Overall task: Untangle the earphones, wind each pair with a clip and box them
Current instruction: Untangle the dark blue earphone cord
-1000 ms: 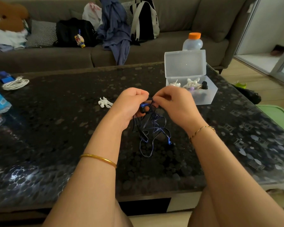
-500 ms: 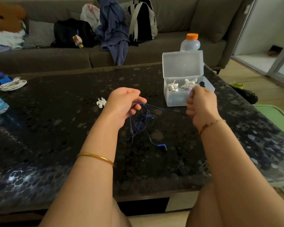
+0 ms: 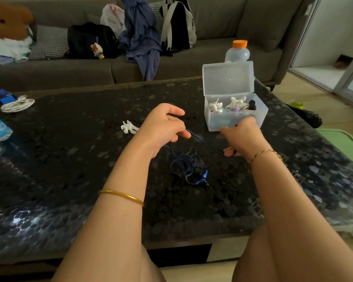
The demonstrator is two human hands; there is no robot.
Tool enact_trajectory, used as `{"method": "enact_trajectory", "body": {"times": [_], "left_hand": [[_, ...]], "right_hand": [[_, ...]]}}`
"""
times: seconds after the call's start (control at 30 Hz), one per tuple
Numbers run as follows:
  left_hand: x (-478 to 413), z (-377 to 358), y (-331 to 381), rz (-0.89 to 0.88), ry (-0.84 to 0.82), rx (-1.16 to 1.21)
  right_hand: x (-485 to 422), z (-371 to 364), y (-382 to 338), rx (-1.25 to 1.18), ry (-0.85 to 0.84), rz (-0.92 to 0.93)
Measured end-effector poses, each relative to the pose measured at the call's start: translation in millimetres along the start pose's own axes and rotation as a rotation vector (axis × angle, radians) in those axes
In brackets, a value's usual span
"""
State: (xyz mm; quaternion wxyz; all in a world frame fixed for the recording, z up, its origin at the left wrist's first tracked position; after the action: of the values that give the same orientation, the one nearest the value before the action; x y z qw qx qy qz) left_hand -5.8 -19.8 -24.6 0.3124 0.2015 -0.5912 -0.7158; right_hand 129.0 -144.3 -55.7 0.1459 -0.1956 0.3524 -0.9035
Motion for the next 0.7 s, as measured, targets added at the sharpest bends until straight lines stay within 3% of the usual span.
{"method": "enact_trajectory", "body": {"times": [0.1, 0.2, 0.27, 0.33, 0.43, 0.53, 0.6, 0.7], "left_hand": [[2, -10, 4, -0.093, -0.072, -0.089], [3, -19, 8, -0.14, -0.101, -0.128], [2, -22, 9, -0.159, -0.091, -0.138], [1, -21, 9, -0.172, -0.066, -0.166], [-1, -12, 11, -0.208, 0.028, -0.207], [-2, -3, 14, -0.246, 0.075, -0.176], [0, -7, 16, -0.251, 0.021, -0.13], [0, -12, 21, -0.287, -0.008, -0.02]], "right_hand": [[-1, 2, -1, 0.344, 0.01, -0.002], [2, 2, -3, 0.447, 0.123, 0.04], [8, 10, -11, 0.429, 0.286, 0.155], [13, 22, -15, 0.263, 0.385, 0.196], [9, 33, -4, 0.07, 0.406, 0.094], [7, 39, 2, 0.199, 0.411, 0.141], [13, 29, -10, 0.085, 0.252, 0.369], [31, -5, -30, -0.081, -0.256, 0.491]]}}
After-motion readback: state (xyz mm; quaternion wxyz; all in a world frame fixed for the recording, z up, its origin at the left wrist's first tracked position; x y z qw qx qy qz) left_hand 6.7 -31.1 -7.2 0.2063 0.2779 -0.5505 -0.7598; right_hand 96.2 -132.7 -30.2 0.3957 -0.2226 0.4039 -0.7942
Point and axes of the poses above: each hand's wrist, its own x-axis away from the middle knuckle, its own z-axis out of the back of the hand, y = z × x, the point moved 5 cm from there along -x, towards the middle knuckle, and after that the axes turned 8 degrees about x, right-handed, at the moved point
